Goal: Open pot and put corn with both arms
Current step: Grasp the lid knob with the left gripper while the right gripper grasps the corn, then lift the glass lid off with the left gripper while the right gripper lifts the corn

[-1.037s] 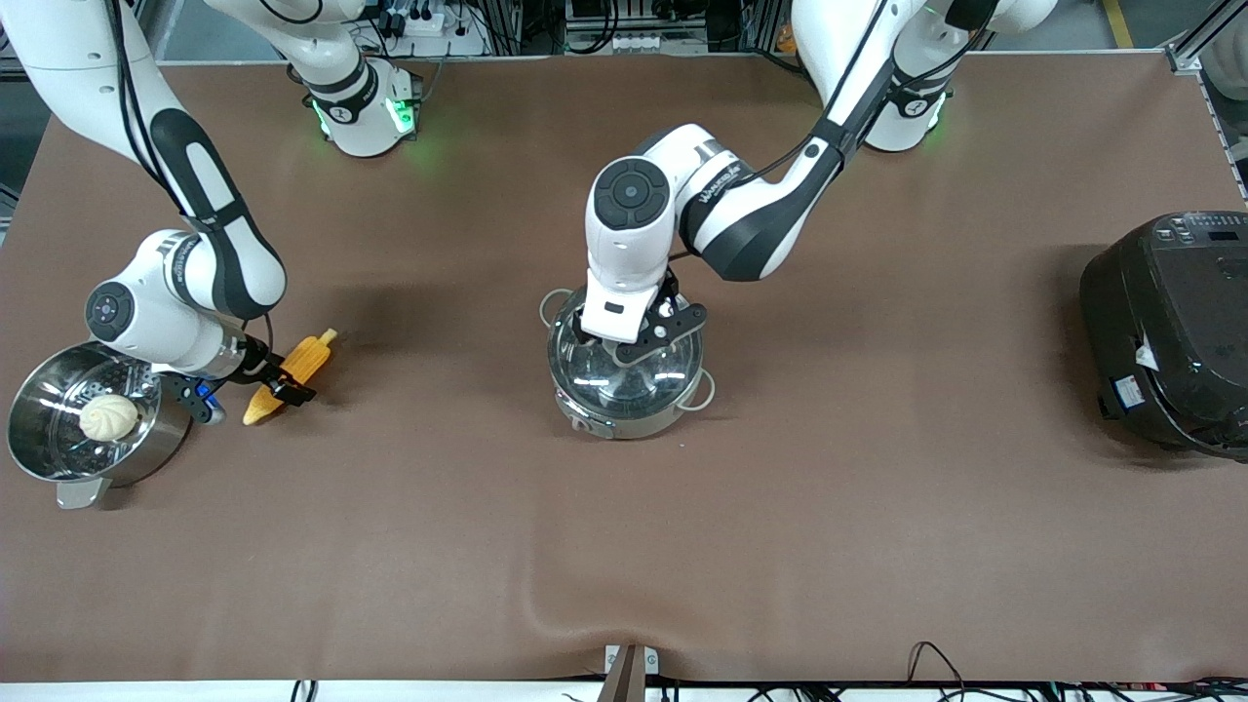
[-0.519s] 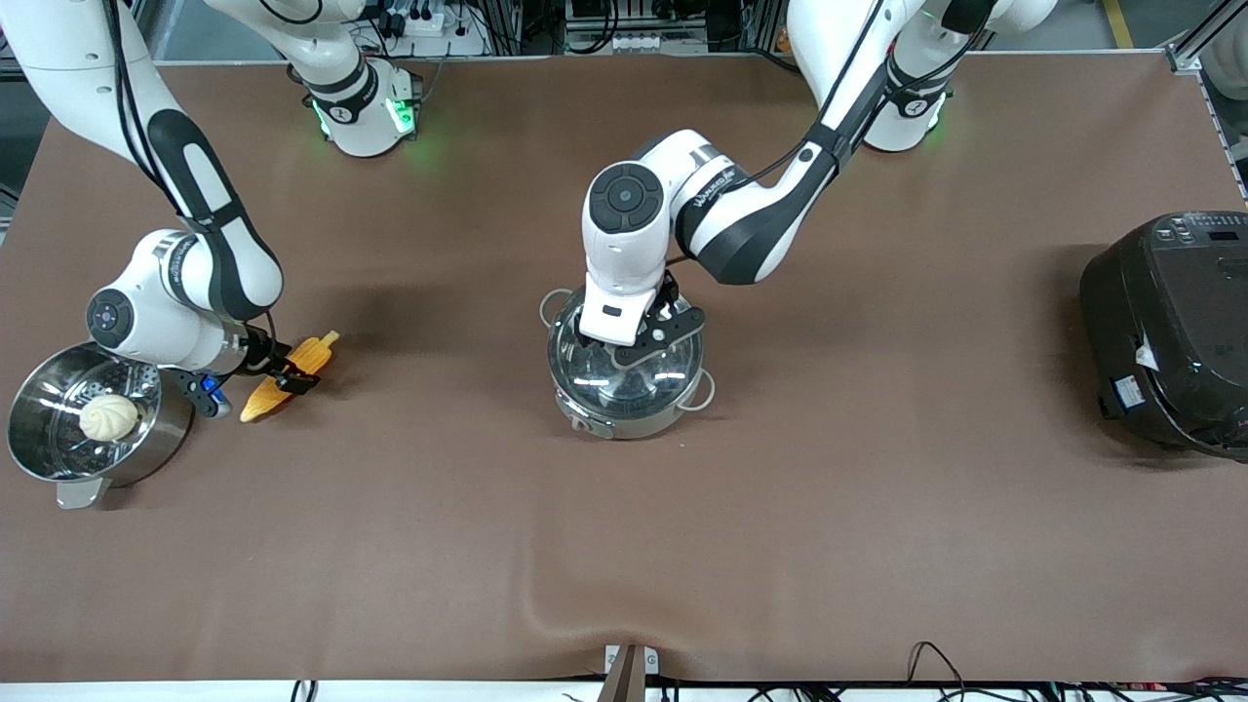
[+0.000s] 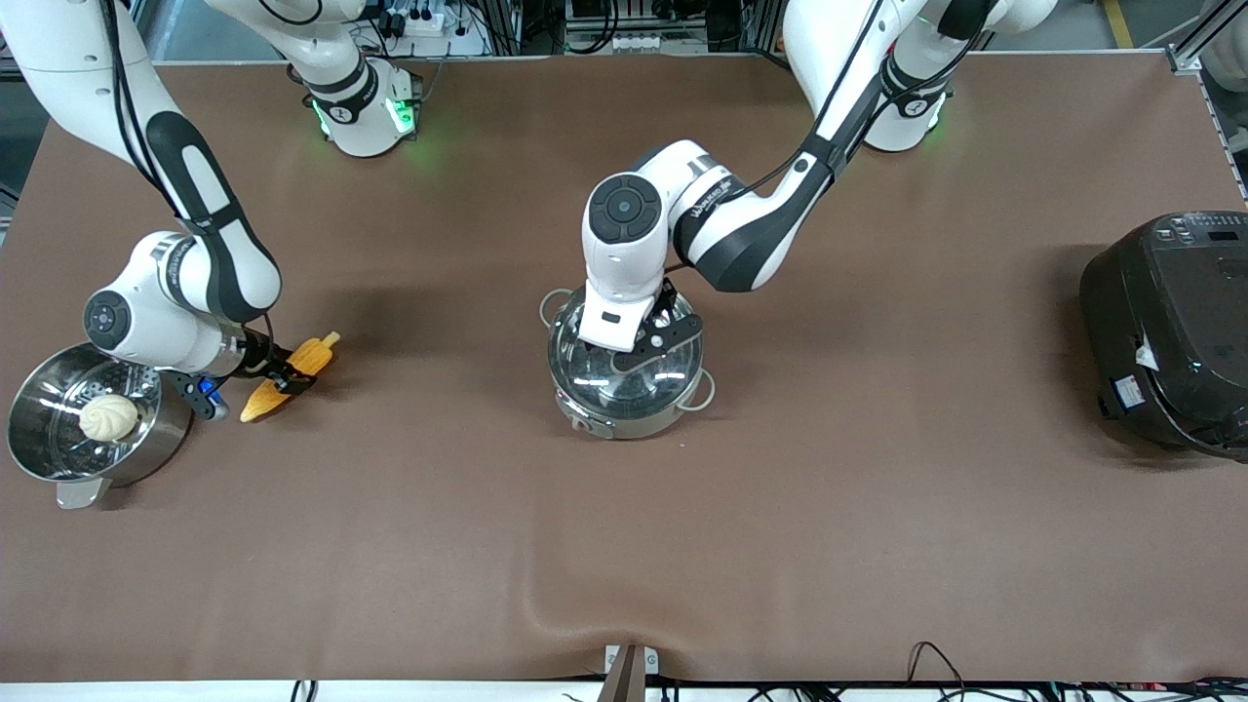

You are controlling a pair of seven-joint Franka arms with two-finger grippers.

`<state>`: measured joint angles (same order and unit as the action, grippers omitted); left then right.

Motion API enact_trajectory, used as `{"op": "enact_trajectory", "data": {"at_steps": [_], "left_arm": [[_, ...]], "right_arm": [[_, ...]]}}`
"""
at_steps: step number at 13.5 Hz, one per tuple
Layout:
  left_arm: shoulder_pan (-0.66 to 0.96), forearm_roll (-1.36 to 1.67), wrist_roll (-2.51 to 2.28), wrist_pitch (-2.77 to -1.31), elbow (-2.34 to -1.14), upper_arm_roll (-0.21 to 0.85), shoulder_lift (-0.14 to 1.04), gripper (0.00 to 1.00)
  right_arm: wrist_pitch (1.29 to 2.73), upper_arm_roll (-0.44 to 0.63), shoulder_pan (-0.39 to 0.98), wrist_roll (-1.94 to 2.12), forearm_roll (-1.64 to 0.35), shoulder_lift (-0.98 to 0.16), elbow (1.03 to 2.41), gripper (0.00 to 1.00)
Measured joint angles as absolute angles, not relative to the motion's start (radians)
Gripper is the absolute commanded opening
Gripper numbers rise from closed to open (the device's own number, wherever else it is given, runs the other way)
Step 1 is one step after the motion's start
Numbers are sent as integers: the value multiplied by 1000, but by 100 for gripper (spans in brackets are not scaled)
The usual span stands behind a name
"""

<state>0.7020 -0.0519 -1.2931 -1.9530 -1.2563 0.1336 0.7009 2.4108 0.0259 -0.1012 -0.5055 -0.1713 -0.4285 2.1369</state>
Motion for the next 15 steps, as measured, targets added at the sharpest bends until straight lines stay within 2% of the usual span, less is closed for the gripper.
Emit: {"op": "enact_trajectory", "data": {"at_steps": [1,2,3,4,5,7,8,11,14,15], "left_arm": [[702,-52,-1283,-1956,-1256,133,701,38],[702,-53,-1277,-1960,-1255,133,701,30],[702,-53,-1276,-1960,-1255,133,701,3],[702,-53,-1276,-1960,-1255,133,701,0],[702,-53,-1276,-1960,-1255,133,701,0],[702,-53,-1276,-1956,-1252,133,701,0],[701,-54,-1275,-1949,-1246,133,699,0],[657,-75,-1222,-1877,-1224,128,622,0],[552,-78,-1040,-1737,-1225,125,464,0],[508,-78,-953,-1696,-1234,125,417,0]], "right_arm": [[2411,26,-101,-506,-171,-430,2130,66],[2411,26,-102,-506,-171,-431,2125,60],[2411,27,-105,-506,-171,-432,2122,52],[2411,27,-107,-506,-171,-435,2120,47],[2411,27,-108,-505,-171,-440,2119,42],[2401,26,-108,-504,-171,-443,2109,20],[2395,26,-108,-502,-171,-444,2105,13],[2291,24,-105,-497,-159,-446,2052,12],[1997,19,-82,-497,-55,-445,1874,12],[1945,18,-65,-498,-43,-444,1827,12]]}}
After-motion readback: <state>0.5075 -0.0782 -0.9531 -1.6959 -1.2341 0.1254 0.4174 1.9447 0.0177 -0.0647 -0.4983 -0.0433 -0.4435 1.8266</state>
